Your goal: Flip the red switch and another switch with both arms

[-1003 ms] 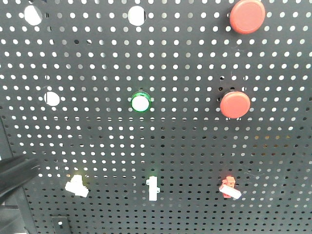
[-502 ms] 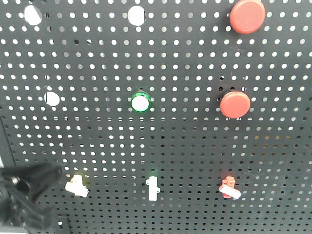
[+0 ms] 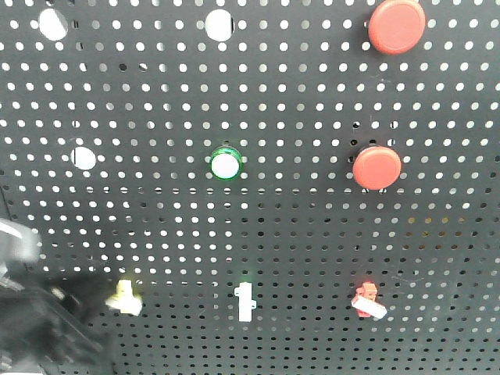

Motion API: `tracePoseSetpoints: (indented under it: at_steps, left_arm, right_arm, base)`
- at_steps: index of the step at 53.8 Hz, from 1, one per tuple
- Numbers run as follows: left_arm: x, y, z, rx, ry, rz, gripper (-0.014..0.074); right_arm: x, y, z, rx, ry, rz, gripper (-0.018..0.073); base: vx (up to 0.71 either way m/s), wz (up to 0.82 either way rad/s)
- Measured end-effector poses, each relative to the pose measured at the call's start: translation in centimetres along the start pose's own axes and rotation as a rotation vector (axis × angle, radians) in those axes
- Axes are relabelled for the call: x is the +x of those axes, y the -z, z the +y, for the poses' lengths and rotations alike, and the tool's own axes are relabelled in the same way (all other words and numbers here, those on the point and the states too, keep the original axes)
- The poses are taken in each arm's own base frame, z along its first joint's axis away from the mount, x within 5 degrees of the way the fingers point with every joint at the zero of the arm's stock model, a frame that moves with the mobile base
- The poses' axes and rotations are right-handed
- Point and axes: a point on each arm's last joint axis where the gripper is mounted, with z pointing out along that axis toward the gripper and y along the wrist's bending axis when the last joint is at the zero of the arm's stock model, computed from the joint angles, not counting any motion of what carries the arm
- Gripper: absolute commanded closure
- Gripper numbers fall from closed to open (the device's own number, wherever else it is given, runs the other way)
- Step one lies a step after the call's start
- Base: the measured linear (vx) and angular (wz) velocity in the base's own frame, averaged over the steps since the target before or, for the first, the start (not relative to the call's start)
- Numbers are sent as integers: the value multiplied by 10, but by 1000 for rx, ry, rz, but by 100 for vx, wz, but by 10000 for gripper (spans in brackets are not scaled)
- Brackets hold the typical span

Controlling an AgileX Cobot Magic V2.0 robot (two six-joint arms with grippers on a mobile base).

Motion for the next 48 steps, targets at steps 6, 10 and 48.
tracePoseSetpoints:
  at_steps: [6,10,48]
  left_arm:
    - [1,-5,0,4,3,21,594]
    - [1,-7,0,5,5,24,594]
    - [45,-7,2,-4,48,149,594]
  right_arm:
    - [0,0,0,0,0,0,566]
    - [0,0,0,0,0,0,566]
    - [0,0,0,0,0,0,566]
  base:
    - [0,0]
    - [0,1]
    - [0,1]
